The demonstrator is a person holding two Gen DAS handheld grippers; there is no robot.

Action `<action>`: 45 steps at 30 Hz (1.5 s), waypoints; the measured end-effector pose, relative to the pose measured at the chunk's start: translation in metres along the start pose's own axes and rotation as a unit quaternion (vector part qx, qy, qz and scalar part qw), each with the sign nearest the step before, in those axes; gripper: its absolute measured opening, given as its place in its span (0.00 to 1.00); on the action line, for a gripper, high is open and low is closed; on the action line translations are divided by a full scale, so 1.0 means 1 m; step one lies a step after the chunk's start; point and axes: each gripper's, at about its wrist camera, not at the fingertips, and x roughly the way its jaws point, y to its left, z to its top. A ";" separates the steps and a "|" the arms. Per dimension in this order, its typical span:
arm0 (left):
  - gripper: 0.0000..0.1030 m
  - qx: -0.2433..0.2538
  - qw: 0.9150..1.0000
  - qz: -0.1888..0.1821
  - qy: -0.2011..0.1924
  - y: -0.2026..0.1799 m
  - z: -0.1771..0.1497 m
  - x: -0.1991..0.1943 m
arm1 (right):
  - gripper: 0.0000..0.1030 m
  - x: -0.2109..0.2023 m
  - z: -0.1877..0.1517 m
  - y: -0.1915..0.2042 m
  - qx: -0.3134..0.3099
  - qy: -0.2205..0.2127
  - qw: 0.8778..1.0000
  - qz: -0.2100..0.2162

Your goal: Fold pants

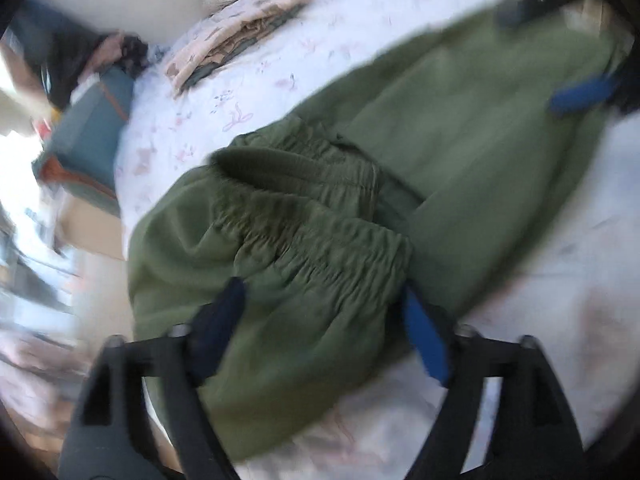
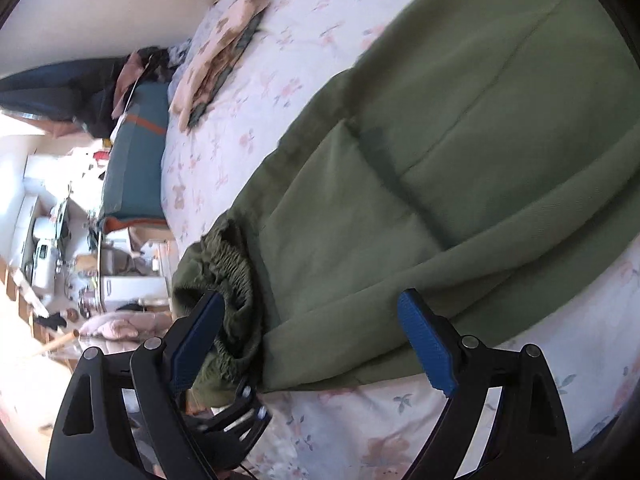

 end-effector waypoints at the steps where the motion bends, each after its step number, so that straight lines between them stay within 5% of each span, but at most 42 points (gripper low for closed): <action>1: 0.80 -0.027 0.999 -0.020 -0.009 0.012 -0.003 -0.012 | 0.88 0.001 -0.002 0.006 -0.015 -0.001 1.000 -0.004; 3: 0.84 -0.082 0.995 -0.055 -0.034 0.044 -0.013 -0.039 | 0.88 0.003 -0.007 0.022 -0.052 -0.002 0.999 -0.008; 6: 0.92 -0.146 0.988 -0.001 -0.048 0.092 -0.034 -0.044 | 0.88 0.014 -0.013 0.052 -0.099 0.018 0.995 0.001; 9: 0.90 -0.226 0.972 0.053 0.023 0.131 -0.055 -0.005 | 0.88 0.037 -0.021 0.103 -0.184 0.030 0.982 -0.012; 12: 0.90 -0.281 0.956 -0.005 0.087 0.140 -0.072 0.035 | 0.88 0.073 -0.029 0.147 -0.260 0.031 0.965 -0.023; 15: 0.91 -0.292 0.946 -0.019 0.137 0.137 -0.081 0.061 | 0.80 0.120 -0.032 0.174 -0.316 0.046 0.946 -0.057; 16: 0.92 -0.301 0.943 -0.024 0.143 0.137 -0.085 0.066 | 0.66 0.134 -0.034 0.179 -0.332 0.054 0.939 -0.068; 17: 0.92 -0.306 0.940 -0.027 0.146 0.135 -0.089 0.066 | 0.35 0.144 -0.036 0.182 -0.346 0.063 0.932 -0.082; 18: 0.92 -0.313 0.938 -0.031 0.148 0.135 -0.091 0.067 | 0.21 0.152 -0.036 0.183 -0.358 0.067 0.926 -0.100; 20: 0.92 -0.314 0.938 -0.034 0.144 0.135 -0.092 0.062 | 0.10 0.146 -0.028 0.182 -0.350 0.056 0.931 -0.084; 25: 0.92 -0.298 0.941 -0.043 0.151 0.127 -0.095 0.061 | 0.09 0.127 0.012 0.166 -0.289 0.018 0.954 -0.079; 27: 0.92 -0.306 0.937 -0.050 0.161 0.130 -0.096 0.065 | 0.11 0.142 0.017 0.152 -0.293 0.033 0.948 -0.116; 29: 0.92 -0.303 0.938 -0.046 0.162 0.129 -0.093 0.063 | 0.32 0.151 0.014 0.142 -0.310 0.039 0.938 -0.153; 31: 0.91 -0.299 0.941 -0.038 0.152 0.127 -0.086 0.058 | 0.41 0.142 0.012 0.140 -0.315 0.035 0.935 -0.156; 35: 0.91 -0.287 0.952 -0.029 0.108 0.121 -0.075 0.037 | 0.41 0.087 -0.005 0.150 -0.319 0.006 0.941 -0.113; 39: 0.91 -0.295 0.951 -0.033 0.090 0.121 -0.064 0.032 | 0.40 0.074 -0.040 0.169 -0.327 0.052 0.942 -0.054; 41: 0.91 -0.299 0.950 -0.035 0.089 0.119 -0.061 0.031 | 0.36 0.087 -0.059 0.171 -0.331 0.067 0.939 -0.068; 45: 0.91 -0.303 0.950 -0.030 0.070 0.126 -0.060 0.024 | 0.24 0.136 -0.074 0.138 -0.335 0.082 0.923 -0.172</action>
